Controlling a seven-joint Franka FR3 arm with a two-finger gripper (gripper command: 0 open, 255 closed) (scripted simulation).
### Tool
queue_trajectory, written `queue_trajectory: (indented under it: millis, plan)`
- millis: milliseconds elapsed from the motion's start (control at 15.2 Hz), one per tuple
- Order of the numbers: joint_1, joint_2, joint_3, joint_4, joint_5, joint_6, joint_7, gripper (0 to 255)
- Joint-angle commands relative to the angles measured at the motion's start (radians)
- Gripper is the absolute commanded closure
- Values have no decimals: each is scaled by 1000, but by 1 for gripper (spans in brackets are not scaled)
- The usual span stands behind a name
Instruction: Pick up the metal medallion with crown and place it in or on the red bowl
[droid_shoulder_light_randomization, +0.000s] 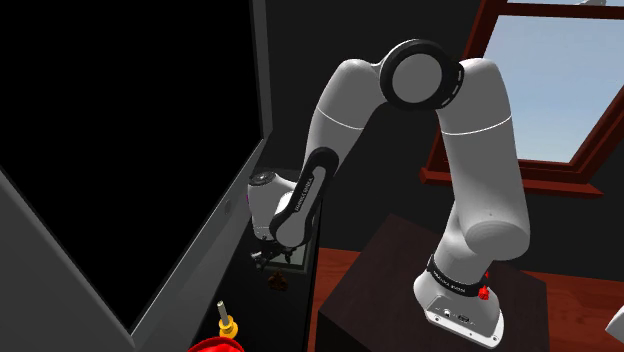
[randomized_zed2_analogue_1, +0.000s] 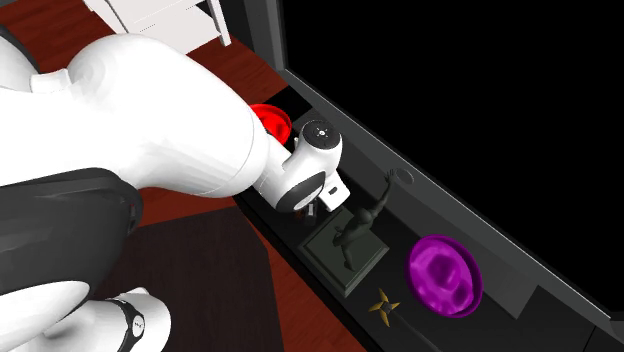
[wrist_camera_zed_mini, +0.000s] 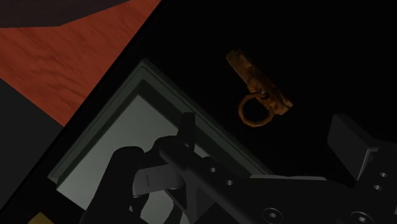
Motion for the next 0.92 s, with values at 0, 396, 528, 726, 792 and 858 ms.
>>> queue_trajectory:
  millis: [0, 396, 528, 726, 792, 858]
  plan:
    - [0, 0, 0, 0, 0, 0, 0, 0]
    - [0, 0, 0, 0, 0, 0, 0, 255]
    - [0, 0, 0, 0, 0, 0, 0, 255]
    - [0, 0, 0, 0, 0, 0, 0, 255]
    - [-4, -14, 5, -4, 5, -10, -3, 255]
    - [-8, -28, 10, -7, 10, -20, -7, 255]
